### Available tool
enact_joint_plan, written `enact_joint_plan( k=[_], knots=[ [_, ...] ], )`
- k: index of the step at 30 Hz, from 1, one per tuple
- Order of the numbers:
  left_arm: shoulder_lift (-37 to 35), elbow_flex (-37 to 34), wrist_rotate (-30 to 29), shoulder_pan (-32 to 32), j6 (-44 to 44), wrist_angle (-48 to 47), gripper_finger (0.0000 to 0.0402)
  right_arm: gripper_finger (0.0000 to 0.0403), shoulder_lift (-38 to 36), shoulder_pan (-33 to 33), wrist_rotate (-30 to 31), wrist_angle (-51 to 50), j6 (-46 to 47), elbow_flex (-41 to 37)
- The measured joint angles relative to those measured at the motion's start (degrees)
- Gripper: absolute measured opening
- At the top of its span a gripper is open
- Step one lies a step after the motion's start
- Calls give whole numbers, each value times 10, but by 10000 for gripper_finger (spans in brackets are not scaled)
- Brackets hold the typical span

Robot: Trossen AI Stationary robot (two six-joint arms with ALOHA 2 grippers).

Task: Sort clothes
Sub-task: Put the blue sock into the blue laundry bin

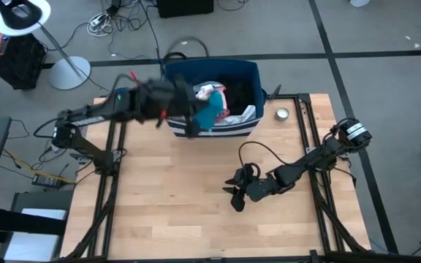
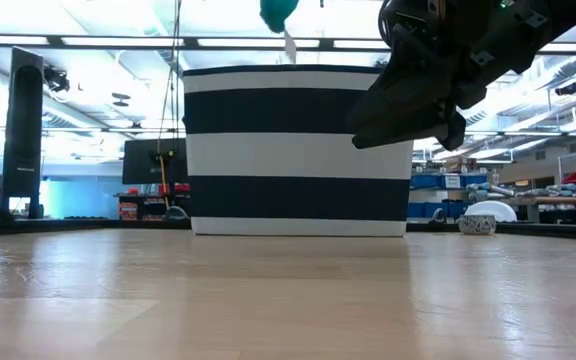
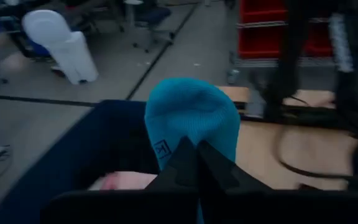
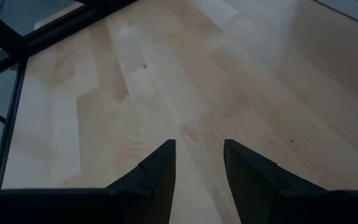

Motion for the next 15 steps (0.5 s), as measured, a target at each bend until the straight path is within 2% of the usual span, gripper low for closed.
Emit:
enact_joint_plan(
  k=[8, 12, 15],
  knots=[
    [1, 28, 47, 139, 12, -59, 0, 137, 0, 0, 0, -4, 0, 0],
    [1, 1, 64, 189, 15, -66, 0, 137, 0, 0, 0, -6, -5, 0],
    [1, -32, 101, 218, 2, -68, 1, 137, 0, 0, 1, -9, -5, 0]
  ],
)
